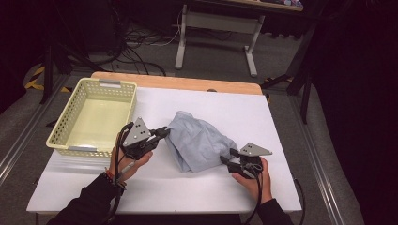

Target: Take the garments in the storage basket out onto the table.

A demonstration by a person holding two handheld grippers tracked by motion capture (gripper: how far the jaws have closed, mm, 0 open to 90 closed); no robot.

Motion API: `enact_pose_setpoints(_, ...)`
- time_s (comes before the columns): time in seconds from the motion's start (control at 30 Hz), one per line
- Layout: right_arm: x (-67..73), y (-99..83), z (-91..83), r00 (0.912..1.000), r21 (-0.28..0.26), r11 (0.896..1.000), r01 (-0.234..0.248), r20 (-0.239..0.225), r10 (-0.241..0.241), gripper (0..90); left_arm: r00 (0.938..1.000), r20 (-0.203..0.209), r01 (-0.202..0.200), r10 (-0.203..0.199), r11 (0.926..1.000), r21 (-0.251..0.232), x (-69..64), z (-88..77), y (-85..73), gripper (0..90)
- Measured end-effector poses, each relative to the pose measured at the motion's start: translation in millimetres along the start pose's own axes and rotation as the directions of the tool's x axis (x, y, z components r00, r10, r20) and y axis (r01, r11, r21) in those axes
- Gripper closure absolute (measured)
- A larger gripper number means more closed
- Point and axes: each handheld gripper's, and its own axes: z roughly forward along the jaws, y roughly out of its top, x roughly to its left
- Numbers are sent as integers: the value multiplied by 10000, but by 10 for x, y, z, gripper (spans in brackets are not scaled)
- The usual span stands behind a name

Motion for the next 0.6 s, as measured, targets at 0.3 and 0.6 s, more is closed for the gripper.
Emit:
enact_pose_setpoints(0.3,68,85,206,9998,-164,9997,170,-126,-172,559,9998,117,-173,178,9989,-440,-57,-91,81,866)
enact_pose_setpoints(0.6,186,231,428,9980,-565,9979,305,-534,-335,564,9999,79,-110,119,9953,-966,-57,-217,165,866)
